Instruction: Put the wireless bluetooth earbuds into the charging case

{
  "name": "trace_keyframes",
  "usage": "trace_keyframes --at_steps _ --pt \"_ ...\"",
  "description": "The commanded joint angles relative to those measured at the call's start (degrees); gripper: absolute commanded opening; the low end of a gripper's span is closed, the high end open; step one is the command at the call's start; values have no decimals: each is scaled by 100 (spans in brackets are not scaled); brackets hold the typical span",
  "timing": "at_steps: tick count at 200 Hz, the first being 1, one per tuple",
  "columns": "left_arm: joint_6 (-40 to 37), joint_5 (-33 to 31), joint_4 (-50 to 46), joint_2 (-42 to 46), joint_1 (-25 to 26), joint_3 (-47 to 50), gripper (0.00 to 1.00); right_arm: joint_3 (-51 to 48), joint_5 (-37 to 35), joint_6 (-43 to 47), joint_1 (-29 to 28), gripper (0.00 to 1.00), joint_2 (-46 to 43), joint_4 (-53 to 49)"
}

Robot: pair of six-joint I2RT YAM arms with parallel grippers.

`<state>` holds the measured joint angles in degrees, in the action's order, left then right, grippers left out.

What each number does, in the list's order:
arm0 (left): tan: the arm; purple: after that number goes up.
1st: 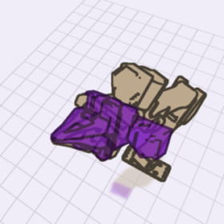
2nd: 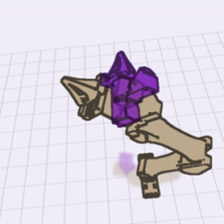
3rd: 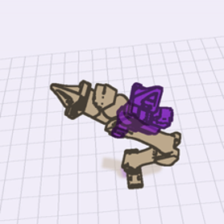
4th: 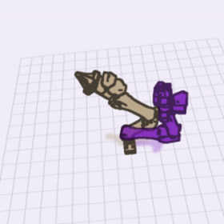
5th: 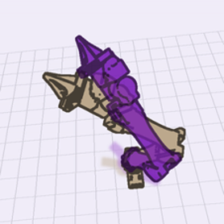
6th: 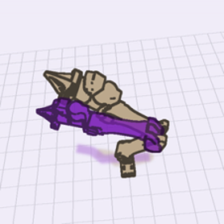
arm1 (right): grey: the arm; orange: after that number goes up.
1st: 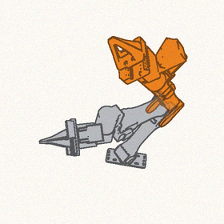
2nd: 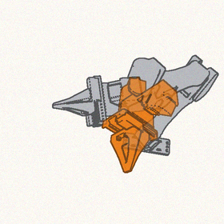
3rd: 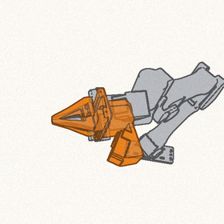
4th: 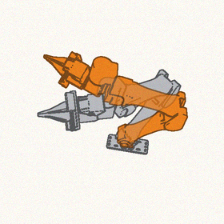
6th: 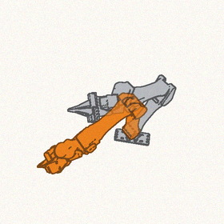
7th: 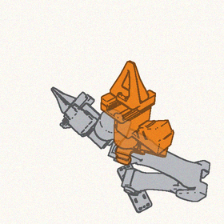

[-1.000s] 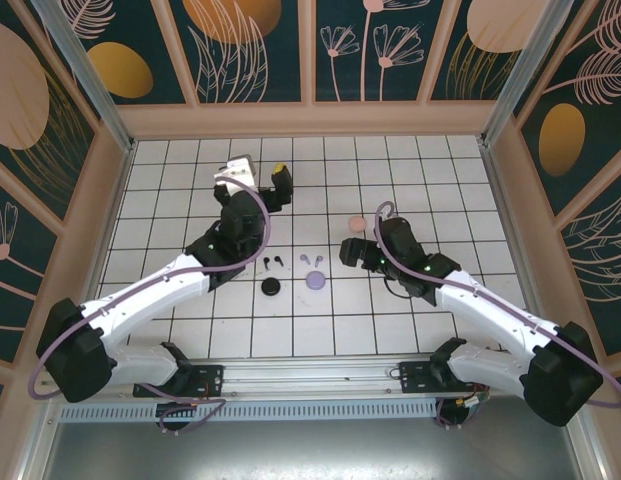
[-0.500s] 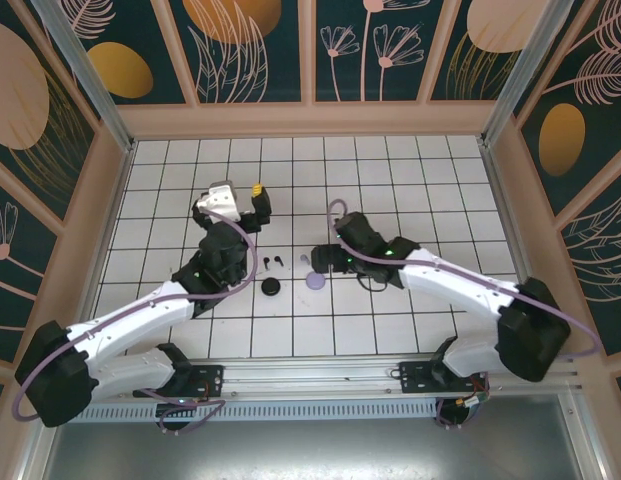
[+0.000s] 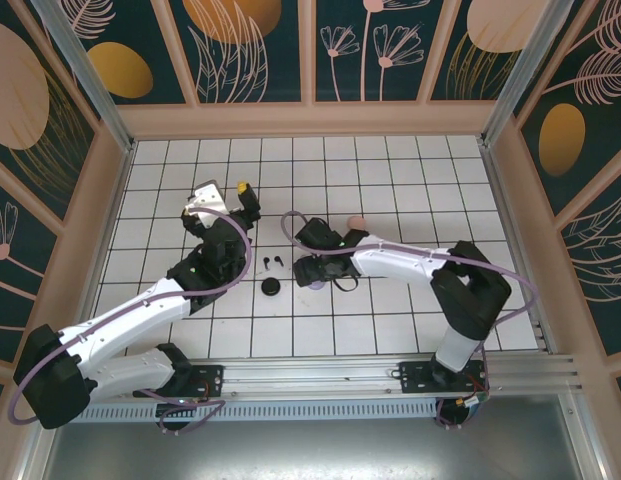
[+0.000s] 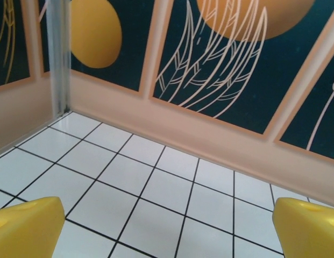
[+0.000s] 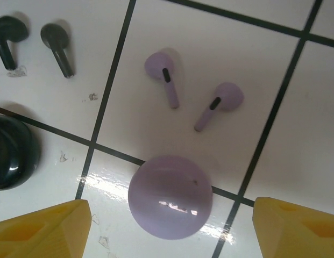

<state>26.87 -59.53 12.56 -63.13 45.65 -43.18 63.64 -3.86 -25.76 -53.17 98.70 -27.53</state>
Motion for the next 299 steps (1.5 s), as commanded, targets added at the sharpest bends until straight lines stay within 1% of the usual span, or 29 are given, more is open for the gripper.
trace_keyframes --at_steps 1,40,91,143,162,171,222,260,273,299 --pt "392 -296 -361 104 -28 -103 99 261 -129 66 -84 78 308 -365" --pt "453 -254 -392 115 -24 -73 99 285 -197 -80 -124 76 497 -386" --pt "616 -31 -416 23 -28 -67 99 407 -203 -109 -133 73 701 -327" --pt "705 175 -421 -4 -26 -60 99 587 -246 -111 -124 67 1002 -288" --pt "762 233 -421 -15 -21 -60 99 593 -238 -114 -126 66 1012 -302" --pt "770 257 -412 -15 -27 -70 99 581 -222 -115 -135 64 1011 -306" --pt "881 313 -455 -34 -27 -143 99 458 -190 -140 -167 62 981 -294" --pt "1292 263 -788 -98 -25 -326 99 439 -263 -232 -262 61 1035 -323" --pt "1449 238 -921 -111 -23 -399 99 430 -281 -267 -290 58 1055 -325" --pt "1683 180 -1143 -129 -21 -506 99 400 -265 -337 -342 57 1087 -281"
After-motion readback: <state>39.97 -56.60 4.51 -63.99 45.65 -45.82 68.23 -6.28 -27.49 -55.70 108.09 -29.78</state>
